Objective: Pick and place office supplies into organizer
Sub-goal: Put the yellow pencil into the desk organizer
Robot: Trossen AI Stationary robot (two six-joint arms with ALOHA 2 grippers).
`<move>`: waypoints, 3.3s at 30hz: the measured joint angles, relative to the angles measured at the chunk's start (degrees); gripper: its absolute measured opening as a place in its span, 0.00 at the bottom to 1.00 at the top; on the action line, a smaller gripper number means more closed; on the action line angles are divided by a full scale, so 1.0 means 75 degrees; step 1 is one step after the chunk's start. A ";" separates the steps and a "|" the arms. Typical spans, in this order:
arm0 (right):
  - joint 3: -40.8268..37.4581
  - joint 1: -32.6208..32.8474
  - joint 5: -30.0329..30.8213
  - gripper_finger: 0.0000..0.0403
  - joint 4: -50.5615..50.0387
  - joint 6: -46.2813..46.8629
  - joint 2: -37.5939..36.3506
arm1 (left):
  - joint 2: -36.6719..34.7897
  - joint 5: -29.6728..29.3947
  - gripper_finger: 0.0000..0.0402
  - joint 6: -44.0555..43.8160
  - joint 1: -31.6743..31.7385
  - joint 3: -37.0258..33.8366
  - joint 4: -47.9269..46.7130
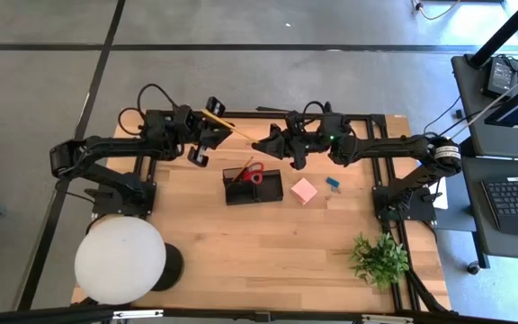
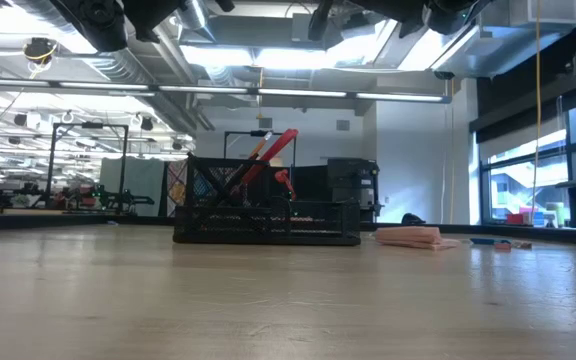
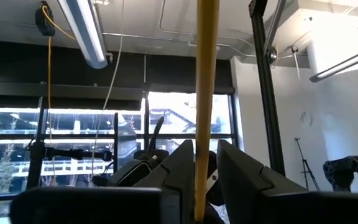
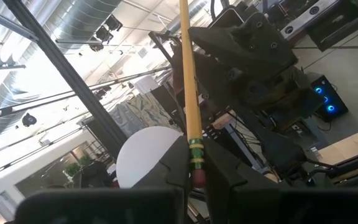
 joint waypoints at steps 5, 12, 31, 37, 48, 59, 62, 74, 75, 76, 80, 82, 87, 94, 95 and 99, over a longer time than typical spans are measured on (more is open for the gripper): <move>0.0000 0.0003 -0.0024 0.08 -0.0005 0.0001 0.0000 | 0.0000 0.0481 0.26 -0.0434 0.0000 0.0000 0.0003; 0.0000 -0.0006 -0.0017 0.07 -0.0005 0.0002 -0.0021 | 0.0000 0.1814 0.37 -0.1458 0.0362 0.0000 -0.0099; 0.3229 -0.0157 -0.1286 0.07 -0.7860 -0.3872 -0.0125 | -0.0004 0.6314 0.37 -0.5445 0.1376 0.0000 -0.0774; 0.5449 -0.0169 -0.0303 0.07 -1.2426 -0.5416 -0.0125 | -0.0032 0.6250 0.37 -0.5069 0.1485 0.0000 -0.3015; 0.6475 -0.0061 0.0876 0.08 -1.5669 -0.5429 0.0386 | -0.0032 0.4780 0.37 -0.3442 0.1946 0.0000 -0.6153; 0.6470 -0.0064 0.1648 0.08 -1.5661 -0.6221 0.2051 | -0.0032 0.2889 0.37 -0.2711 0.2561 0.0000 -0.6373; 0.6473 -0.0067 0.2055 0.08 -1.5655 -0.6242 0.2430 | -0.0032 0.2771 0.37 -0.2642 0.2600 0.0000 -0.6376; 0.7924 -0.0058 0.2284 0.08 -1.5825 -0.6451 0.3512 | -0.0032 0.2732 0.37 -0.2504 0.2600 0.0000 -0.6379; 0.8117 -0.0056 0.2282 0.07 -1.5965 -0.6457 0.3650 | -0.0032 0.2735 0.37 -0.2443 0.2600 0.0000 -0.6385; 0.8307 -0.0055 0.2281 0.07 -1.6120 -0.6459 0.3799 | -0.0032 0.2734 0.37 -0.2392 0.2600 0.0000 -0.6411; 0.9032 -0.0026 0.2287 0.08 -1.7146 -0.6612 0.4330 | -0.0032 0.2733 0.37 -0.2380 0.2600 0.0000 -0.6455; 0.9328 0.0008 0.2287 0.09 -1.7518 -0.6639 0.4596 | -0.0032 0.2732 0.37 -0.2375 0.2600 0.0000 -0.6455; 0.9792 0.0146 0.2256 0.08 -1.7939 -0.6818 0.4948 | -0.0032 0.2732 0.37 -0.2242 0.2600 0.0000 -0.6454; 0.9801 0.0202 0.2261 0.08 -1.7970 -0.6837 0.4945 | -0.0032 0.2732 0.37 -0.2047 0.2600 0.0000 -0.6478; 0.9801 0.0201 0.2262 0.09 -1.7963 -0.6837 0.4945 | -0.0032 0.2732 0.37 -0.2049 0.2600 0.0000 -0.6484; 0.9801 0.0201 0.2284 0.09 -1.7829 -0.6862 0.4945 | -0.0032 0.2729 0.37 -0.2045 0.2600 0.0003 -0.6484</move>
